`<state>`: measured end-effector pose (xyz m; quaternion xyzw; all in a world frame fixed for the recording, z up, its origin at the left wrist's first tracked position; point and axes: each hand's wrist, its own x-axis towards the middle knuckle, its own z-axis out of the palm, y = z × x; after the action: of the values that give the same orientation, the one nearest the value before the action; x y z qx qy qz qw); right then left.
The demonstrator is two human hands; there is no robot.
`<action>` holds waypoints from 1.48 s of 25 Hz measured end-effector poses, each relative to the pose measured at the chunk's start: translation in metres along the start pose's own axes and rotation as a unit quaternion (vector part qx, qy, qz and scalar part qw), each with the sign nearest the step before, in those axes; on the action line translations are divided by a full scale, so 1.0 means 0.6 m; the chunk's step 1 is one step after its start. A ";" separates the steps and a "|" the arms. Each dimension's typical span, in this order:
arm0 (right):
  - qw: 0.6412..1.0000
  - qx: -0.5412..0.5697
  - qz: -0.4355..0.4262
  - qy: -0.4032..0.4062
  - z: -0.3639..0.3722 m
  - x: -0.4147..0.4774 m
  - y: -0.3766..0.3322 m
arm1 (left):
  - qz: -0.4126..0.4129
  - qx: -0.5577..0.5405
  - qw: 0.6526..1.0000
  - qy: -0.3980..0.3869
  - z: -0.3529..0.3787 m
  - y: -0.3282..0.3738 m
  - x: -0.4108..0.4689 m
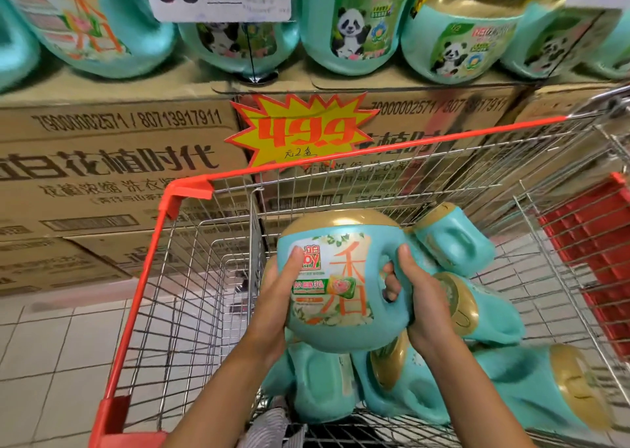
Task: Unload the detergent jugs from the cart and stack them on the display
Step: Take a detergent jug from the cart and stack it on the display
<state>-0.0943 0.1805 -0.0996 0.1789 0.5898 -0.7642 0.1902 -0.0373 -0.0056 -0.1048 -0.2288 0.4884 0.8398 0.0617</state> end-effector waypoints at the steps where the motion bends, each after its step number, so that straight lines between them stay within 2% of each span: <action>1: 1.000 -0.014 -0.003 -0.008 0.012 -0.003 0.003 | 0.009 0.000 1.000 0.011 -0.009 0.004 -0.011; 5: 0.997 -0.052 0.011 -0.055 0.070 -0.016 0.021 | 0.059 0.004 0.997 0.054 -0.054 0.021 -0.062; 12: 0.964 -0.125 0.055 -0.229 0.177 -0.071 0.048 | 0.151 -0.053 0.966 0.201 -0.122 0.018 -0.209; 15: 0.942 -0.161 0.078 -0.283 0.233 -0.111 0.070 | 0.157 -0.058 0.950 0.262 -0.156 0.022 -0.280; 20: 0.913 -0.197 0.067 -0.351 0.352 -0.196 0.137 | 0.170 -0.087 0.921 0.340 -0.258 0.032 -0.397; 29: 0.916 -0.172 0.047 -0.360 0.572 -0.336 0.273 | 0.162 -0.059 0.923 0.343 -0.506 0.119 -0.543; 37: 0.932 -0.145 0.046 -0.330 0.703 -0.329 0.291 | 0.140 -0.065 0.941 0.302 -0.638 0.208 -0.507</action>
<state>0.1429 -0.2530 -0.0454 -0.0860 0.5891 -0.6766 0.4333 0.3159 -0.3584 -0.0307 -0.4045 0.4552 0.7614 -0.2222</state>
